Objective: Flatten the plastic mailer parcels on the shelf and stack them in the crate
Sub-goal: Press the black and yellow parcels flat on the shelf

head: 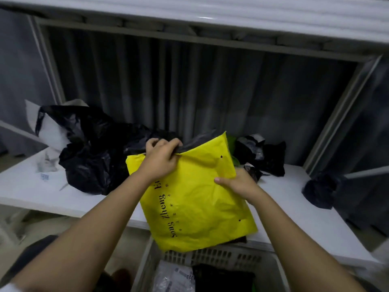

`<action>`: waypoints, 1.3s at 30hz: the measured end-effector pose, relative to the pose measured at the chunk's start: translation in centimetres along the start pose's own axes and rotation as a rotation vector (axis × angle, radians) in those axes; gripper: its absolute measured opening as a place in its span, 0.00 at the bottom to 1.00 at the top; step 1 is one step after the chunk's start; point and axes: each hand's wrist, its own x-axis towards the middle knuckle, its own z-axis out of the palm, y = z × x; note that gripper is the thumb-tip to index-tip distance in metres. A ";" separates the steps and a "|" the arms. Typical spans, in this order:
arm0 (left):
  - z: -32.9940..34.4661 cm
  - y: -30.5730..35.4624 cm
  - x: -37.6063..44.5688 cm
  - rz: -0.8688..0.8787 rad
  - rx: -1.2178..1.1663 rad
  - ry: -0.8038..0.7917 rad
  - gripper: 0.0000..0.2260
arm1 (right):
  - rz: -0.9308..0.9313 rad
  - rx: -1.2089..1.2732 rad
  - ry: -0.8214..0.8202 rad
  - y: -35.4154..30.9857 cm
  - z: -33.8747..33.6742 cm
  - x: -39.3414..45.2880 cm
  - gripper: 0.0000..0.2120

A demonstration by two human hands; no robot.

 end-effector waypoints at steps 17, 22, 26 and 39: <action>9.6 -0.8 -15.0 -0.913 -1.000 -0.483 0.45 | 0.352 0.441 0.173 10.9 0.6 -11.0 0.11; 12.8 -0.4 -16.7 -0.996 -1.132 -0.743 0.29 | 0.480 0.413 0.207 14.9 0.4 -11.6 0.26; 15.8 -0.5 -18.1 -1.115 -1.063 -0.817 0.14 | 0.533 0.240 0.265 18.3 1.9 -12.6 0.10; 25.0 -1.8 -23.6 -0.919 -0.590 -0.883 0.12 | 0.678 -0.062 0.179 28.9 7.1 -14.9 0.23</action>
